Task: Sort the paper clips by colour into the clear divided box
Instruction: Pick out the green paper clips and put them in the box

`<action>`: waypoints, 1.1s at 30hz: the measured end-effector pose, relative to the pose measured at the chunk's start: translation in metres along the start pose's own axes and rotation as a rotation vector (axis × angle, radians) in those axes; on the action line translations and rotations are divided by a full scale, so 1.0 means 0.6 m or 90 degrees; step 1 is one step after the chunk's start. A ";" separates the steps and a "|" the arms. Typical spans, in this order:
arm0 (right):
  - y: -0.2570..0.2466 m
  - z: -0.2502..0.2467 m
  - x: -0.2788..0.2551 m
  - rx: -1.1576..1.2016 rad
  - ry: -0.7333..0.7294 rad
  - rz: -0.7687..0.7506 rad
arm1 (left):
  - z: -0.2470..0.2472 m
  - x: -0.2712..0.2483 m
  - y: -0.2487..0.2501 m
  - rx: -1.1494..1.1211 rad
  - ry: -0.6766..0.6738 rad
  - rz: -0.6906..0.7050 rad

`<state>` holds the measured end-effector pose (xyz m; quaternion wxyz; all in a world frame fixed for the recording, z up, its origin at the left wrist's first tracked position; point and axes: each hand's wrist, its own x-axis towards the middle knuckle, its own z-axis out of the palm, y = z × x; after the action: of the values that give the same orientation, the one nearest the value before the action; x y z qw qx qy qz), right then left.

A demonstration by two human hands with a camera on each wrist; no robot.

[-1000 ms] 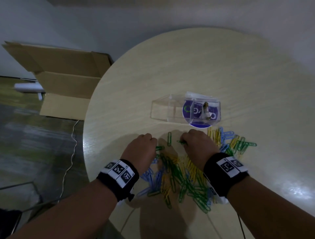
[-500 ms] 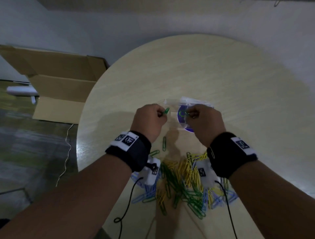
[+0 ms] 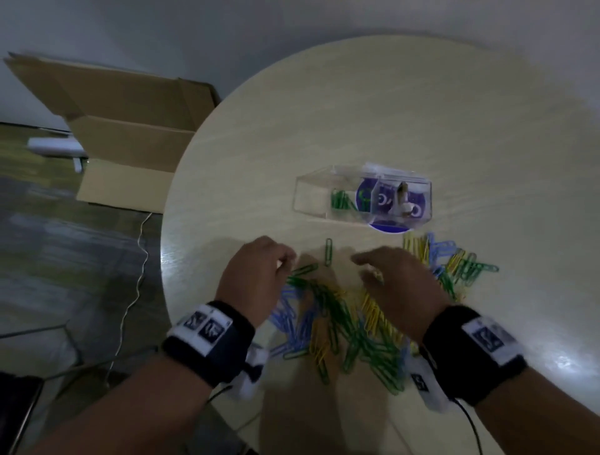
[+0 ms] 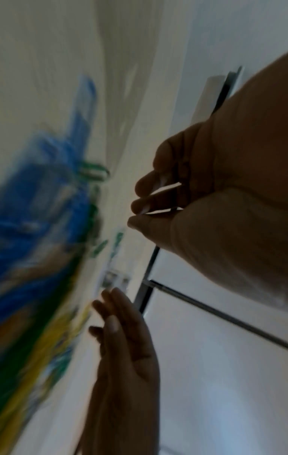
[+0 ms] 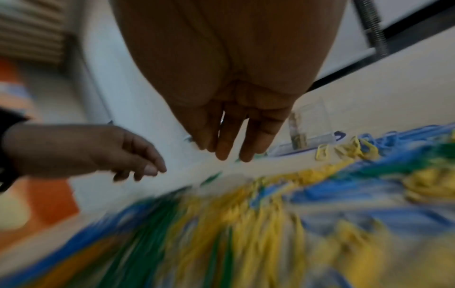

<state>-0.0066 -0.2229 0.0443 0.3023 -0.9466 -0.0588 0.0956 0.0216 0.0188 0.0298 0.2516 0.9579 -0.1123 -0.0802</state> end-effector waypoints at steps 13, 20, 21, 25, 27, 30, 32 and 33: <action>0.048 0.038 -0.139 -0.247 -0.192 -0.040 | 0.050 -0.150 -0.034 0.168 -0.162 0.044; 0.018 0.036 -0.052 -0.119 -0.001 -0.061 | 0.019 -0.083 -0.043 0.103 0.066 -0.025; 0.007 0.042 -0.030 -0.090 -0.006 -0.043 | 0.015 -0.071 -0.044 0.118 0.070 -0.053; -0.026 0.064 0.062 -0.049 -0.052 0.140 | 0.016 -0.032 -0.050 0.139 0.016 -0.139; -0.034 0.074 0.090 -0.087 -0.071 0.158 | 0.018 -0.018 -0.049 0.114 0.006 -0.131; -0.035 0.081 0.103 -0.088 -0.068 0.155 | 0.017 0.000 -0.047 0.060 -0.013 -0.134; -0.037 0.078 0.102 -0.067 -0.080 0.162 | 0.015 0.008 -0.048 0.064 -0.044 -0.141; -0.037 0.074 0.099 -0.061 -0.088 0.161 | 0.013 0.009 -0.049 0.065 -0.049 -0.141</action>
<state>0.0406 -0.1700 0.0130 0.2375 -0.9510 0.0354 0.1949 0.0303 0.0386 0.0080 0.1879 0.9722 -0.0191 -0.1385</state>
